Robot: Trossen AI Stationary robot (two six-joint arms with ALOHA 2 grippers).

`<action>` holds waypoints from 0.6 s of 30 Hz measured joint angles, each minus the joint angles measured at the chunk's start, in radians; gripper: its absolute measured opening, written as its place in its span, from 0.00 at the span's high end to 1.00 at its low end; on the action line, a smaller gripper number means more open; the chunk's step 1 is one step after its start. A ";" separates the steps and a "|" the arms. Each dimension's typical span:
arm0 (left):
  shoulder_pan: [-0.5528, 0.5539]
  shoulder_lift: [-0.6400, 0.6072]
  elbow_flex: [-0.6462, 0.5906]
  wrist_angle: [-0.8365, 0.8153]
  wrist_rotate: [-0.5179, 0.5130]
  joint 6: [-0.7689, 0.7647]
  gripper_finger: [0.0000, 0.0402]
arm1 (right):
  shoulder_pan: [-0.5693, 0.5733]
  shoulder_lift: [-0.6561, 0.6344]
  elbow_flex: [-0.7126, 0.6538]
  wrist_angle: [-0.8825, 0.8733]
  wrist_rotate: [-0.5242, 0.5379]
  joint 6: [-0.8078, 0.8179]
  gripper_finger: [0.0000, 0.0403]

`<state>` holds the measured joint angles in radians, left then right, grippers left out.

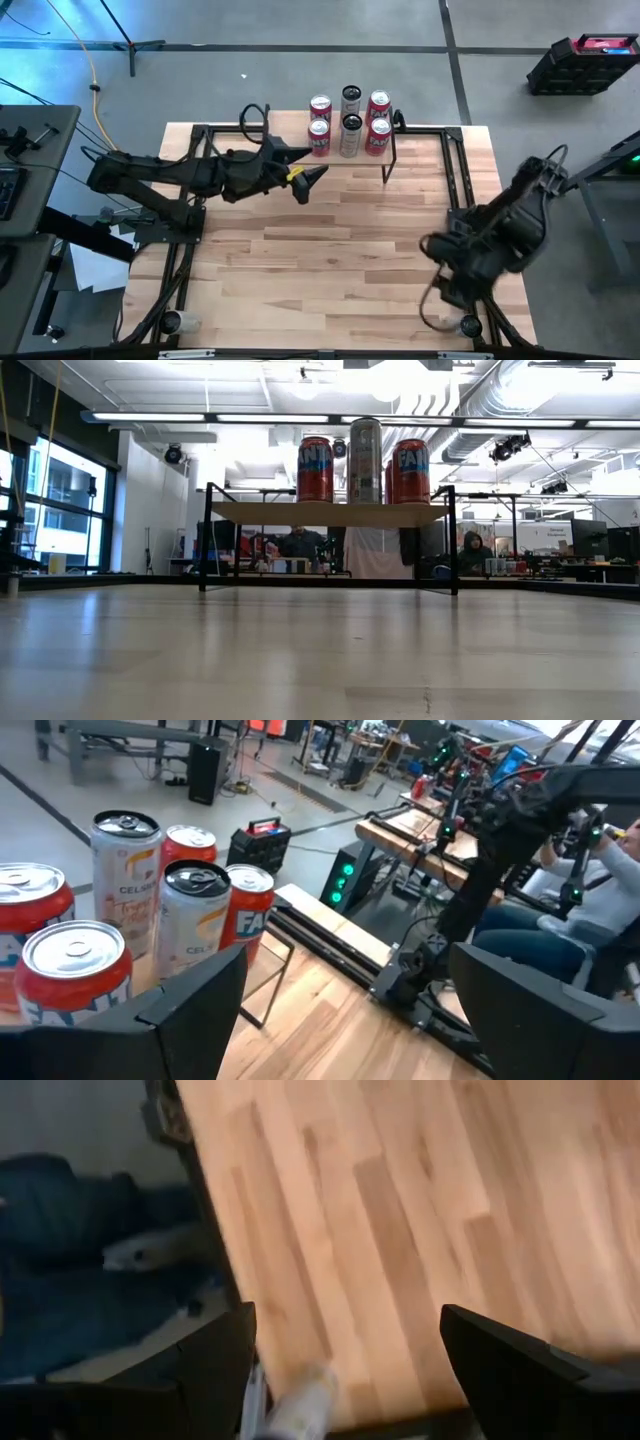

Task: Place canned beverage on shelf
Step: Put the right white soda can on the shelf

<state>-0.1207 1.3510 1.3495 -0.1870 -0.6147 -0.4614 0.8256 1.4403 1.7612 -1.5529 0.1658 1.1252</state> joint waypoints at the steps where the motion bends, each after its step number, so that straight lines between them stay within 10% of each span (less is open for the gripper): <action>1: 0.000 -0.001 0.000 -0.001 -0.001 0.000 0.16 | 0.024 0.021 0.032 -0.019 -0.013 0.023 0.25; 10: 0.001 -0.002 0.000 -0.064 0.003 0.037 0.16 | 0.223 0.156 0.128 -0.017 -0.274 0.259 0.25; 18: 0.035 -0.002 0.000 -0.092 0.063 0.218 0.16 | 0.248 0.196 0.071 -0.018 -0.276 0.352 0.19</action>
<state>-0.0862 1.3488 1.3495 -0.2786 -0.5517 -0.2437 1.0737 1.6363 1.8326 -1.5708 -0.1104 1.4769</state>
